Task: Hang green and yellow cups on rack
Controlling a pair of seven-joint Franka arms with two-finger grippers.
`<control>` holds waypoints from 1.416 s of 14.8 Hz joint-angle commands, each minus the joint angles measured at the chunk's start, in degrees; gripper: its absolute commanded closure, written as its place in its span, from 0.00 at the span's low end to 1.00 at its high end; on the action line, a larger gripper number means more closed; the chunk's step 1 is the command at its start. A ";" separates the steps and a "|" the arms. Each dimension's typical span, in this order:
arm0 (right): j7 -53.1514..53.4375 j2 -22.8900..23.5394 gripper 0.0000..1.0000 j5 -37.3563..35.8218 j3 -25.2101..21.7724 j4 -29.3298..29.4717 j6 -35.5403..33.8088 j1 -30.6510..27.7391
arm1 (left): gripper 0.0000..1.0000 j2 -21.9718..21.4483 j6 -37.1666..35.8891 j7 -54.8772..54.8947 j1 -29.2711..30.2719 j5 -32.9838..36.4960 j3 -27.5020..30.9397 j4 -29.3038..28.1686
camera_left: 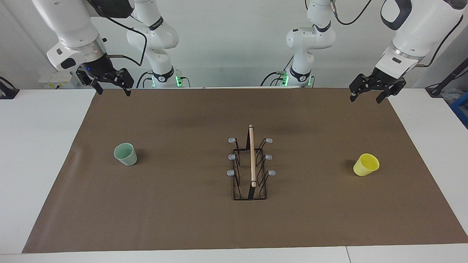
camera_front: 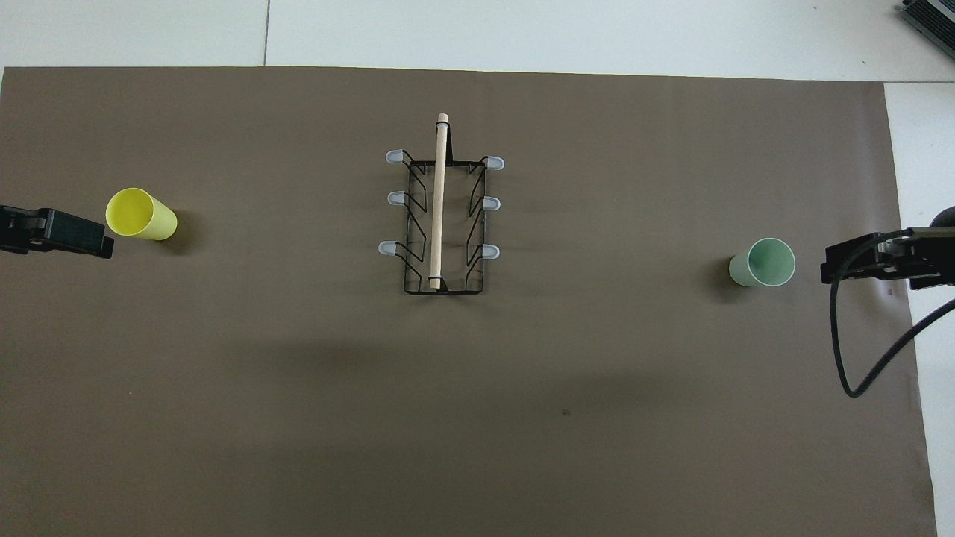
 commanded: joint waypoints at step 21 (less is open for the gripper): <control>-6.65 18.06 0.00 -5.51 1.29 -1.49 16.34 0.07 | 0.00 20.06 -5.12 -18.44 -0.10 -5.63 6.83 22.12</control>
